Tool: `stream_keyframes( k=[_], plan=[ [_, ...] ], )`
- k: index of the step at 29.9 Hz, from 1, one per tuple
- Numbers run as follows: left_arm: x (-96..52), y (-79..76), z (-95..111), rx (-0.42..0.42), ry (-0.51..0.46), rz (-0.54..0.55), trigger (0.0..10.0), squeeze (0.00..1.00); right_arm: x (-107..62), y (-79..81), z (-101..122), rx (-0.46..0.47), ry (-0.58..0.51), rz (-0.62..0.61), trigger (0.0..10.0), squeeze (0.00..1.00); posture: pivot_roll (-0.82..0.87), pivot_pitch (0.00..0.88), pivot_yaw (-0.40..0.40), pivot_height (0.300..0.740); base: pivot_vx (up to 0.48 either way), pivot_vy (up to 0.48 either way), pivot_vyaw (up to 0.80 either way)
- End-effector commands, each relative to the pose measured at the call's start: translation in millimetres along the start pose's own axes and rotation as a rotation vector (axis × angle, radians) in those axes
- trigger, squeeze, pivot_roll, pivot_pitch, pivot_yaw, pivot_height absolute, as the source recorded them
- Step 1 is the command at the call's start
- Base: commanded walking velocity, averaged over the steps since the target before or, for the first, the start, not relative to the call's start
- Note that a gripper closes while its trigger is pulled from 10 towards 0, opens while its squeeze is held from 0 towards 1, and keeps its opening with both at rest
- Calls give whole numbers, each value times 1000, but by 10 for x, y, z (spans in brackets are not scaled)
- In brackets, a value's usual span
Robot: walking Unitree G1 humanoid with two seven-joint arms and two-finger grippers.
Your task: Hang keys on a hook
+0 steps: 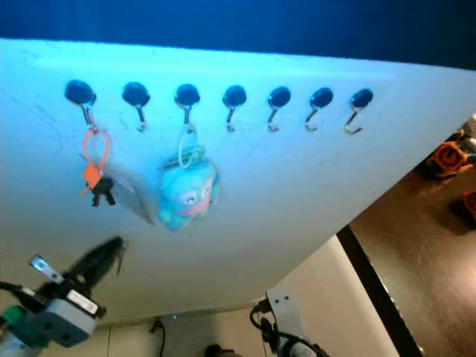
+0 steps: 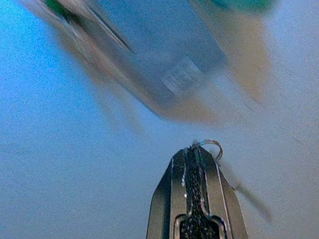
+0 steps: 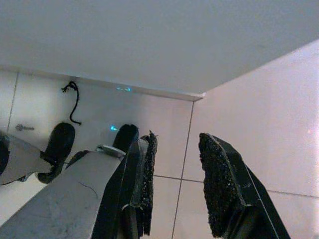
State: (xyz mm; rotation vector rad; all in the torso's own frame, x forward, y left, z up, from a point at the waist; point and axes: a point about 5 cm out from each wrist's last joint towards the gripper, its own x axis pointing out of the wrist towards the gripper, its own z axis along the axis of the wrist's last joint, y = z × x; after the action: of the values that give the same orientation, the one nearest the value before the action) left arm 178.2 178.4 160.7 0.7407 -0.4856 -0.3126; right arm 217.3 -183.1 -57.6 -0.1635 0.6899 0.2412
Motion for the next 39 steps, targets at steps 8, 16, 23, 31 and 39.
stream_keyframes(
  k=[8,16,23,31,39],
  plan=[
    [-13,431,429,170,-67,170,10000,0,36,44,33,-89,45,73,10000,0,176,123,-153,740,0,0,0],
    [63,790,561,354,-103,414,10000,0,81,58,148,-114,27,91,10000,0,189,116,-169,740,0,0,0],
    [381,1193,928,559,-301,628,10000,0,87,41,158,-174,51,110,10000,0,222,94,-196,740,0,0,0],
    [392,1010,797,603,-279,523,10000,0,106,67,189,-170,47,105,10000,0,204,79,-167,740,0,0,0],
    [223,674,428,562,-147,371,10000,0,71,103,76,-145,64,102,10000,0,188,90,-148,740,0,0,0]
  ],
)
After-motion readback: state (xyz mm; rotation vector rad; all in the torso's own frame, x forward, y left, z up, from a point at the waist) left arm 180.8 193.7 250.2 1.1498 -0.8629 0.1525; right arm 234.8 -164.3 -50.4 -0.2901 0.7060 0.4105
